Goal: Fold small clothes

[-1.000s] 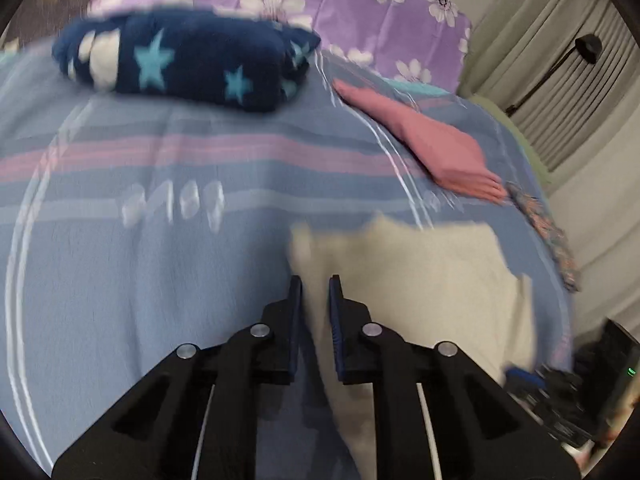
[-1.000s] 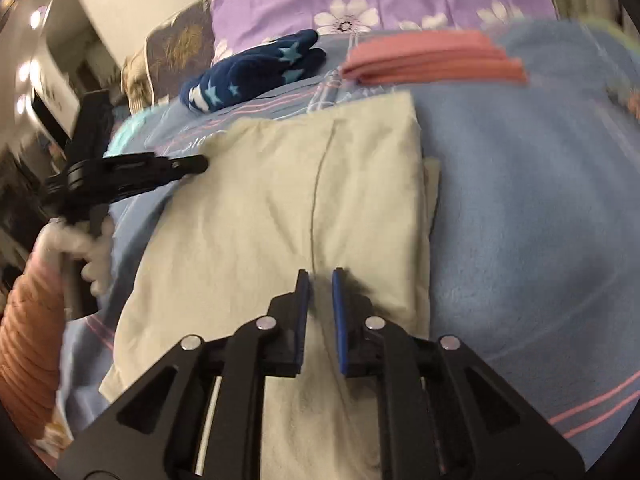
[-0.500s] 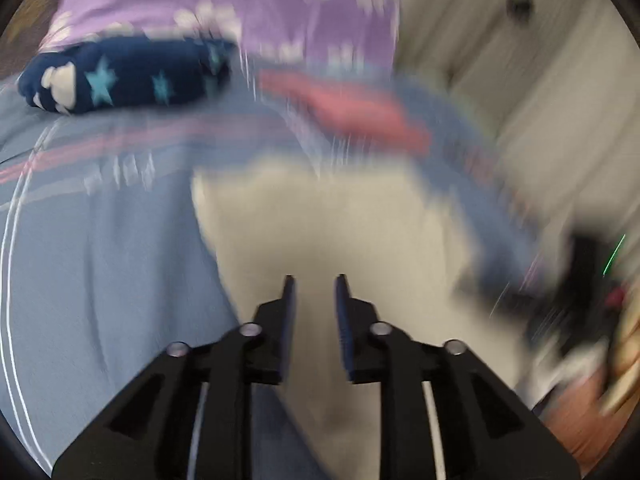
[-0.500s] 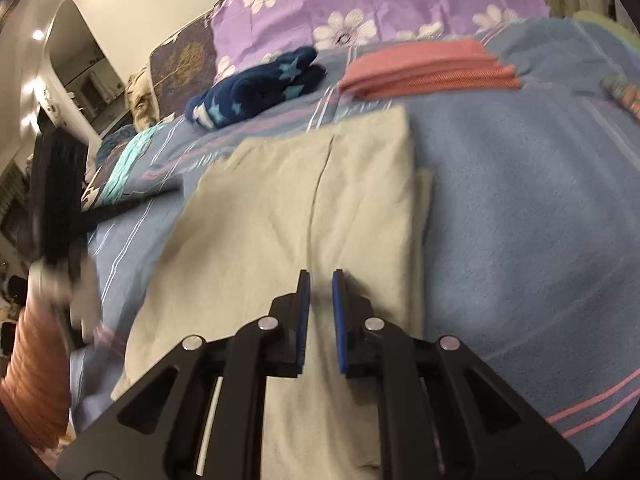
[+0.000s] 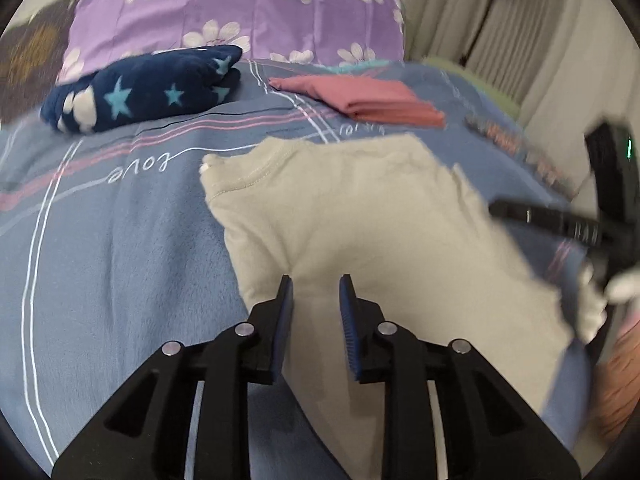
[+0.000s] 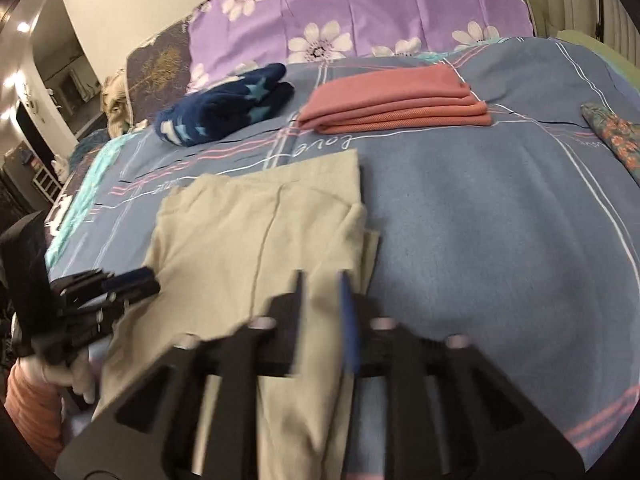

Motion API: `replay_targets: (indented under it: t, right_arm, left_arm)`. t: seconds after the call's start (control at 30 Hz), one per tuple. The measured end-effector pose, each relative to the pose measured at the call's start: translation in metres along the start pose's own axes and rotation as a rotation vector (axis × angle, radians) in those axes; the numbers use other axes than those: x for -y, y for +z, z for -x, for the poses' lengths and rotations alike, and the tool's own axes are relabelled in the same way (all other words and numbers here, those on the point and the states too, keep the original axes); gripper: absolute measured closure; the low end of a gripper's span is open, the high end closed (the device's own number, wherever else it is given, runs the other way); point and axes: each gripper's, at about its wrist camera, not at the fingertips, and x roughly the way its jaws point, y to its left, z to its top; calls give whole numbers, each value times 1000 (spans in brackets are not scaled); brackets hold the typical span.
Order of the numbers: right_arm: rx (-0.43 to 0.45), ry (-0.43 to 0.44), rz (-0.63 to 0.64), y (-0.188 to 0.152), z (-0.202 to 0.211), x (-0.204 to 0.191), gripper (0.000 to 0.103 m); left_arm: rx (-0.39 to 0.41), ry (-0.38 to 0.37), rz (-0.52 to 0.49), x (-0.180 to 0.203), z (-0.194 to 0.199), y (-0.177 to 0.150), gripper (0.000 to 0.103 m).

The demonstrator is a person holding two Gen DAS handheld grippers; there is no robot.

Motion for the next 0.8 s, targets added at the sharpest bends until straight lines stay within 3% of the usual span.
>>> replay_targets:
  t: [0.03, 0.13, 0.3, 0.4, 0.8]
  right_arm:
    - [-1, -3, -6, -2, 4, 2, 66]
    - [-24, 24, -64, -10, 12, 19, 60]
    - [-77, 142, -131, -30, 11, 28, 51]
    - [-101, 166, -127, -37, 6, 26, 47]
    - [-114, 263, -151, -24, -13, 34, 44]
  left_arm:
    - [15, -16, 20, -3, 7, -1, 74]
    - [23, -6, 47, -10, 20, -6, 54]
    - [-39, -89, 95, -14, 22, -24, 50]
    - [-96, -124, 96, -11, 11, -33, 46]
    - [-99, -168, 114, -12, -16, -18, 42]
